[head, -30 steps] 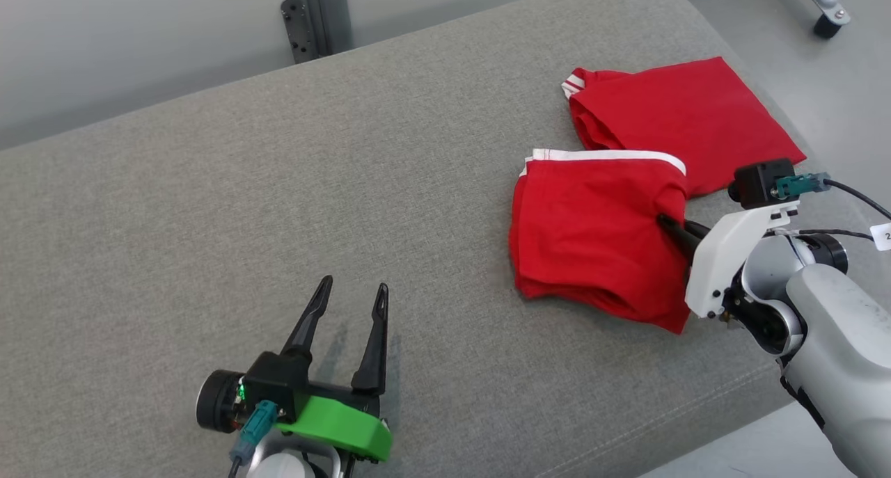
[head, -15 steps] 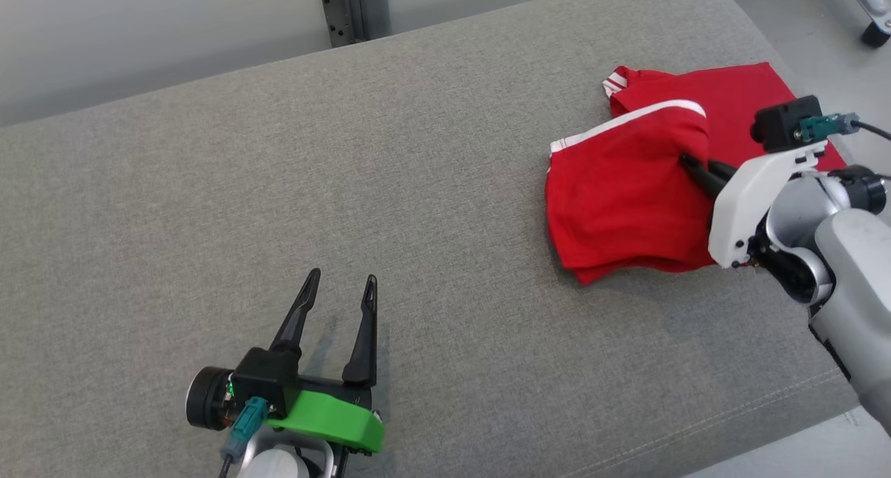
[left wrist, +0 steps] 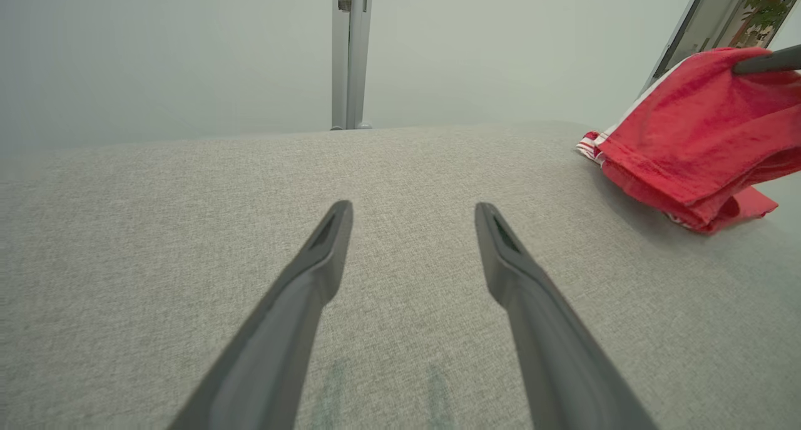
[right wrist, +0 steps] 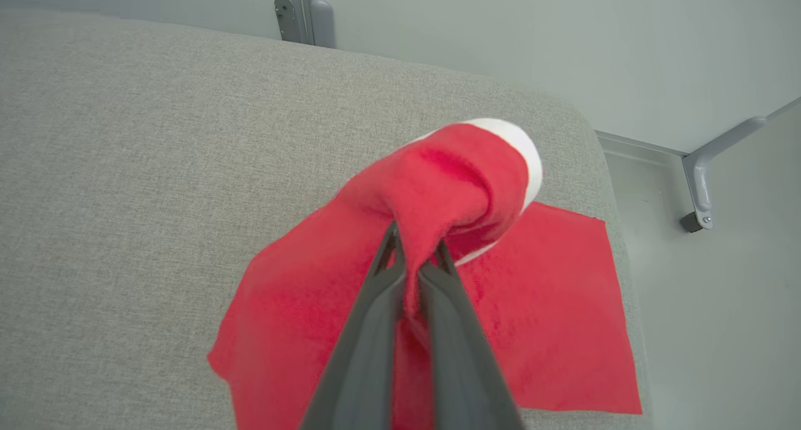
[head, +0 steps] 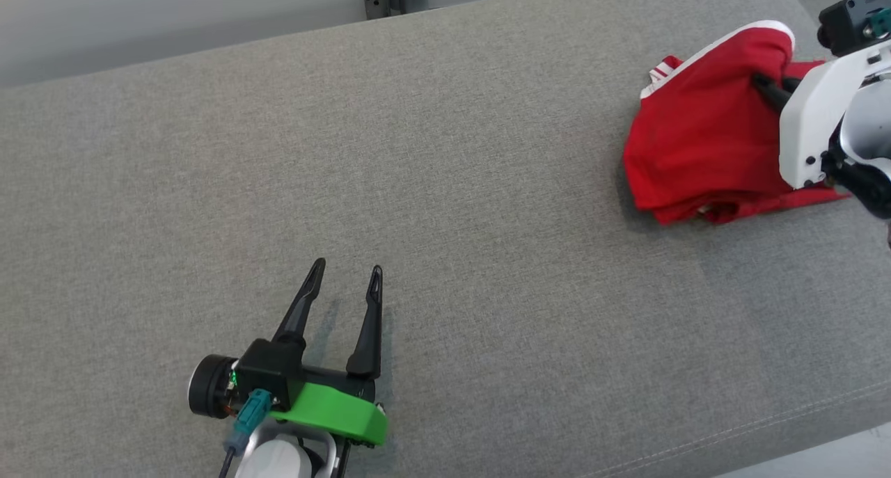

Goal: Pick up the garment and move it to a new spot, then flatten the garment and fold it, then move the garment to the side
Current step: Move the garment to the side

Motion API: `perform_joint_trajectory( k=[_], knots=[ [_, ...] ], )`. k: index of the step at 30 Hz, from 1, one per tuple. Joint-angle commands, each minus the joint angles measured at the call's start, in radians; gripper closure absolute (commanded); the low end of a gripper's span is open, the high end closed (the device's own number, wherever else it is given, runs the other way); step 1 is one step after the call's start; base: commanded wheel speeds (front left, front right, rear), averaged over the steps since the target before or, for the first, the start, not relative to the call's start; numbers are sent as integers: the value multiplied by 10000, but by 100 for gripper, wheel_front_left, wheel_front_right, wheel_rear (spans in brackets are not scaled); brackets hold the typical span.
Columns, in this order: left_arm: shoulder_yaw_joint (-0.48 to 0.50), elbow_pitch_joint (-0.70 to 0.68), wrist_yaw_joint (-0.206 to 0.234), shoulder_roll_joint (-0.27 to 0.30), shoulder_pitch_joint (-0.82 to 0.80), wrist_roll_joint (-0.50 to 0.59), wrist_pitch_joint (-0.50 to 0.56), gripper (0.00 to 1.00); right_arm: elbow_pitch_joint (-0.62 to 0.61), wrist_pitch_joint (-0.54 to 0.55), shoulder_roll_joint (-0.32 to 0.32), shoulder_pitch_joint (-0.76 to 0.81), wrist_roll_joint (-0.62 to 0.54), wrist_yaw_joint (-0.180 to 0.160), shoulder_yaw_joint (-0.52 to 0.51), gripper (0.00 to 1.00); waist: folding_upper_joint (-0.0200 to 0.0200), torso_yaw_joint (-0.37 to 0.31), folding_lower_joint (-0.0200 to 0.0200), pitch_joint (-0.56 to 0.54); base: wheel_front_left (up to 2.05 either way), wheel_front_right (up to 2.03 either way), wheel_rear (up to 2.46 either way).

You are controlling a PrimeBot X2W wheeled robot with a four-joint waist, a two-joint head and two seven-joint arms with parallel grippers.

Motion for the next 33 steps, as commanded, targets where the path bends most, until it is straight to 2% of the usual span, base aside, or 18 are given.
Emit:
perform_joint_trajectory(
  k=[1, 7, 20, 27, 33],
  knots=[
    [-1, -11, -19, 71, -198, 105, -2, 0, 70, -64, -48, -263, 122, 0, -84, 100, -1, 211, 0, 217, 0, 0, 0],
    [-37, -8, -66, 94, -372, 181, -1, 0, 524, -106, -226, -720, 376, 0, 25, 100, -1, 563, 0, 518, 0, 0, 0],
    [-115, -149, -101, 75, -576, 196, -1, 0, 1669, 260, -1789, -300, 1056, 0, 38, 100, -1, 1218, 0, 1073, 0, 0, 0],
    [-91, -218, -98, 98, -647, 237, -1, 0, 2133, -230, -2262, -346, 414, -2, 209, 100, -1, 1297, 0, 1291, 0, 0, 0],
    [-152, -188, -120, 106, -767, 300, -1, 0, 2697, -1049, -2114, -542, -431, -2, 374, 100, -1, 1325, 0, 1487, 0, 0, 0]
  ],
)
